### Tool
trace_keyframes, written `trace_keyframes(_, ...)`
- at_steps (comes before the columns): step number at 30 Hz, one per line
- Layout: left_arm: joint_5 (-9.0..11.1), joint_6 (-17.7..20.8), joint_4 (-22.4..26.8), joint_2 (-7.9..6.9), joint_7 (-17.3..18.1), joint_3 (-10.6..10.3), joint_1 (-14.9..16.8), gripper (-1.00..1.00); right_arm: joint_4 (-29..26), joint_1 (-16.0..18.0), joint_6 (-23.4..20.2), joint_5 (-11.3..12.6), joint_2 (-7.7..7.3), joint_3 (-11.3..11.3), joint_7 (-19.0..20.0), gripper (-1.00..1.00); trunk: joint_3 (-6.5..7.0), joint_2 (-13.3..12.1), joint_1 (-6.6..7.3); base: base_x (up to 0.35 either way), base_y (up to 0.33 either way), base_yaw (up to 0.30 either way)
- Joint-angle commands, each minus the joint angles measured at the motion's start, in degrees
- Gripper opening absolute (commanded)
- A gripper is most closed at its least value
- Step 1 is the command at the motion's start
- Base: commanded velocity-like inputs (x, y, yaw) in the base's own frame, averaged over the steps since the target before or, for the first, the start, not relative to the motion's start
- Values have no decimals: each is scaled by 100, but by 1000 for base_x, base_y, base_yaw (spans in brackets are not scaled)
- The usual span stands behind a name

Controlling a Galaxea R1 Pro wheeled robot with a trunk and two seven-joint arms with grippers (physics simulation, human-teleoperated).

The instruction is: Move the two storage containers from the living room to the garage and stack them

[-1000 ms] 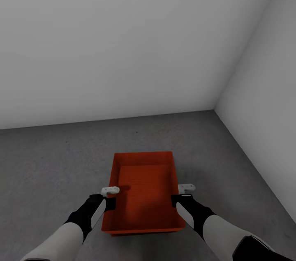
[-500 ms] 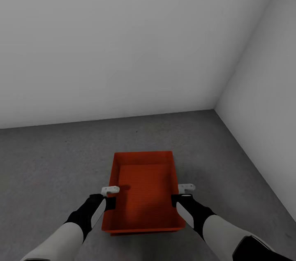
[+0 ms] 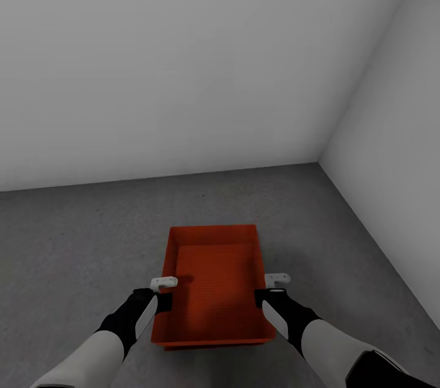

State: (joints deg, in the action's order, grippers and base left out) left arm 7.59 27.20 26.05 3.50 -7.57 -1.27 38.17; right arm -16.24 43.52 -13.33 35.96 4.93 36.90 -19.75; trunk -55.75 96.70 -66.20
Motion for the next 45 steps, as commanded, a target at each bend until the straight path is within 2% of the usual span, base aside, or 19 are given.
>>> trace_keyframes(1, -100, 60, -20, -7, -103, 139, -3, -100, -19, 7, 178, -167, -128, -122, -299, -100, -4, 2, 0, 0, 0, 0)
trace_keyframes(10, -100, 66, -21, -7, -104, 136, -3, -100, -19, 7, 114, -184, -115, -114, -271, -100, -4, 2, 0, 0, 0, 0)
trace_keyframes(11, -98, 66, -21, -7, -104, 138, -3, 100, -19, 7, 113, -185, -115, -113, -269, 100, -4, 2, 0, 0, 0, 0)
trace_keyframes(36, -90, 58, -5, -19, -104, 145, -3, 100, -19, 7, 179, -203, -132, -113, -311, 100, -4, 2, 0, 0, 0, 0)
trace_keyframes(45, -91, 66, 279, -11, -104, 139, -3, 100, -19, 7, 182, -203, -139, -117, -332, 100, -4, 2, 0, 0, 0, 0)
